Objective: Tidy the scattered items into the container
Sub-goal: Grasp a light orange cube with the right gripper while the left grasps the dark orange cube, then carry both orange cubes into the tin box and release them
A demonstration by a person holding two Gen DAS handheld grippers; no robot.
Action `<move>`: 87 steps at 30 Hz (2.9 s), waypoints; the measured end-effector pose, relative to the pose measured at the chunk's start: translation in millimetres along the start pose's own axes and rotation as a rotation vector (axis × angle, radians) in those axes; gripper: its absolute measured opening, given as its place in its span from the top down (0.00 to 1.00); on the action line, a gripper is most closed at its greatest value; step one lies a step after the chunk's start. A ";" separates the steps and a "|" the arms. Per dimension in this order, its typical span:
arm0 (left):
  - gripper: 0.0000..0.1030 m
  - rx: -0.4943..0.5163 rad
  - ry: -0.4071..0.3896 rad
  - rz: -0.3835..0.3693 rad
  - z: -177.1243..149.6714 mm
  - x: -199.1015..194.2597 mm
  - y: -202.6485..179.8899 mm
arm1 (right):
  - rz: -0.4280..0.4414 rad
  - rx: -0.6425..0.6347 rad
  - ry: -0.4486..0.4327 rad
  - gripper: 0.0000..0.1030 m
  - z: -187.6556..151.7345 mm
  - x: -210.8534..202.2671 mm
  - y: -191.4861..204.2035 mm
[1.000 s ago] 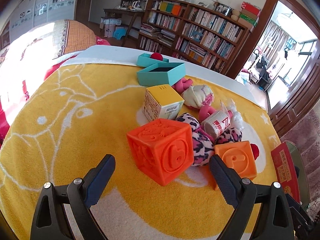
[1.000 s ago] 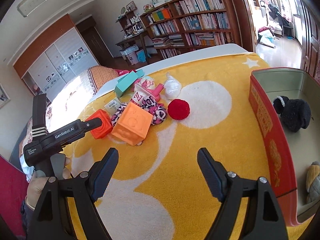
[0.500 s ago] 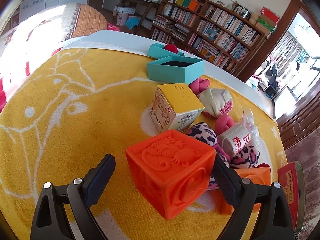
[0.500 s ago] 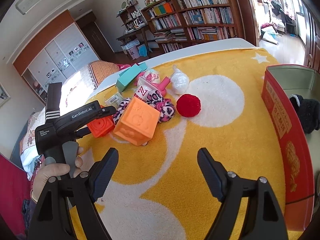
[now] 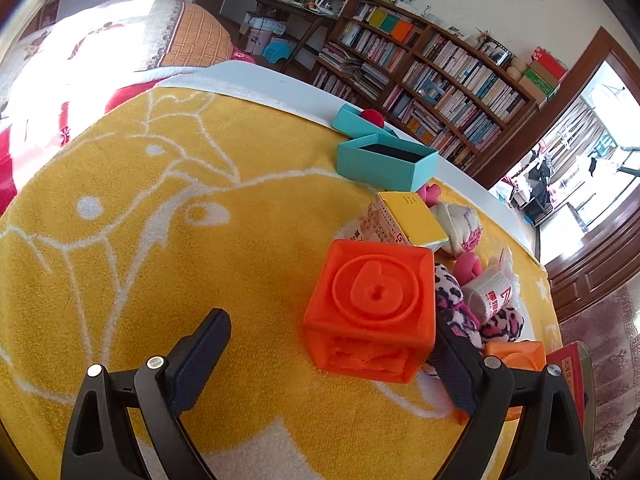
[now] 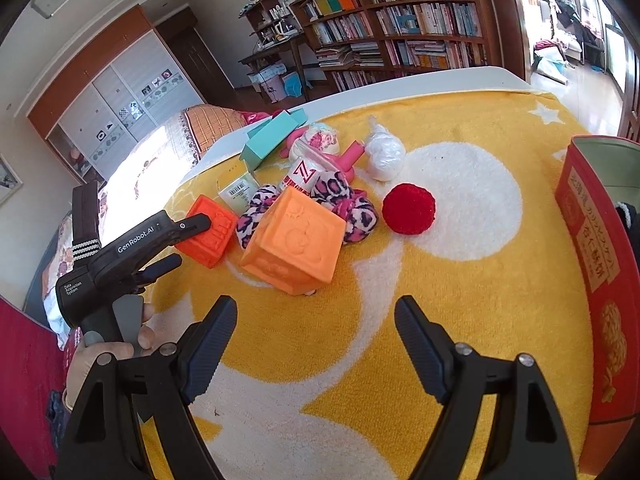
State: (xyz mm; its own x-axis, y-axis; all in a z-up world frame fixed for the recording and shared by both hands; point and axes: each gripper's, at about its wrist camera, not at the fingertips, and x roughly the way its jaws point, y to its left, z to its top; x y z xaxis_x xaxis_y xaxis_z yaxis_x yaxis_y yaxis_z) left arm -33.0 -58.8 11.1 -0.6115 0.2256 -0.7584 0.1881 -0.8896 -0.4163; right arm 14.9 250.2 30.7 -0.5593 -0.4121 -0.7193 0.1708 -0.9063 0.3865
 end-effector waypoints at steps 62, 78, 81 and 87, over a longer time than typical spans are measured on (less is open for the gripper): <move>0.44 0.122 -0.056 -0.101 -8.6 -14.5 -30.2 | -0.004 0.028 -0.176 0.33 10.8 -47.6 -3.2; 0.44 0.304 -0.061 -0.249 -47.0 -54.9 -130.4 | -0.256 0.241 -0.400 0.33 -17.6 -167.9 -116.0; 0.44 0.370 -0.060 -0.291 -60.4 -65.3 -162.2 | -0.296 0.275 -0.444 0.33 -21.0 -188.9 -134.5; 0.44 0.491 -0.011 -0.373 -94.6 -70.8 -224.0 | -0.347 0.286 -0.479 0.32 -26.4 -208.8 -158.8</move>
State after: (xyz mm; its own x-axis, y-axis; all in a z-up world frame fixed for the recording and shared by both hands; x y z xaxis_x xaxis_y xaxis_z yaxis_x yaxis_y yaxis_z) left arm 40.9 162.1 110.5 -0.5764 0.5550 -0.5997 -0.4142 -0.8311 -0.3710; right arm 125.9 477.7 104.2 -0.8536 0.0464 -0.5188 -0.2700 -0.8912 0.3646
